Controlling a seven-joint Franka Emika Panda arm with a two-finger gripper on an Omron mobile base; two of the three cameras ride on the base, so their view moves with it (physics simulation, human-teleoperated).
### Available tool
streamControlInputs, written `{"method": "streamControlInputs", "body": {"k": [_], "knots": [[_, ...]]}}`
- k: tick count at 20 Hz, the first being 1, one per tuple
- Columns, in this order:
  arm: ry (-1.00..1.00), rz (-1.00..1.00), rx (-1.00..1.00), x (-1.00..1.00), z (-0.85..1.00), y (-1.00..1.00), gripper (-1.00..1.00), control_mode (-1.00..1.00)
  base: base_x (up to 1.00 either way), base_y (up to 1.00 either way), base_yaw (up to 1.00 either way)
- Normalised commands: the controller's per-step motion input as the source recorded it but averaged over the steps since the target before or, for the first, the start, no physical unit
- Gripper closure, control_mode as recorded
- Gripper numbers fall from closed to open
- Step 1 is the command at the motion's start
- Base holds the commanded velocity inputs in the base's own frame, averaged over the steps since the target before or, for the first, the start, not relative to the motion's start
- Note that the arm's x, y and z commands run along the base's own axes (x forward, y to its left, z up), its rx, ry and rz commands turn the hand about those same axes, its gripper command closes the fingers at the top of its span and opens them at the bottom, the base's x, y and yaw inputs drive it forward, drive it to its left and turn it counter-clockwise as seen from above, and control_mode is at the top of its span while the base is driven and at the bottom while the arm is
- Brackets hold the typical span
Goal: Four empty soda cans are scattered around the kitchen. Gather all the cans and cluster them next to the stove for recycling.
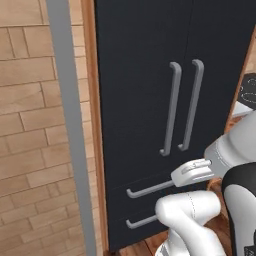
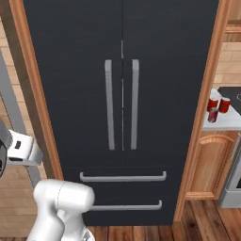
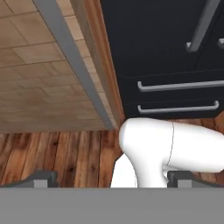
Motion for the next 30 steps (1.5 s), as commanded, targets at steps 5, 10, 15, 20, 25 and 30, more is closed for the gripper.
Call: {"method": "streamControlInputs", "body": {"k": [5, 10, 15, 20, 25, 30], "knots": [[0.00, 0.00, 0.00, 0.00, 0.00, 0.00, -1.00, 1.00, -0.50, 0.42, 0.00], [0.00, 0.00, 0.00, 0.00, 0.00, 0.00, -1.00, 1.00, -0.42, 0.23, -0.06], [0.00, 0.00, 0.00, 0.00, 0.00, 0.00, -1.00, 1.00, -0.32, 0.14, -0.29], [0.00, 0.00, 0.00, 0.00, 0.00, 0.00, -1.00, 1.00, -0.16, 0.01, -0.46], [0.00, 0.00, 0.00, 0.00, 0.00, 0.00, -1.00, 1.00, -0.19, 0.01, -0.57], [0.00, 0.00, 0.00, 0.00, 0.00, 0.00, -1.00, 1.00, -0.21, 0.00, -0.55]]}}
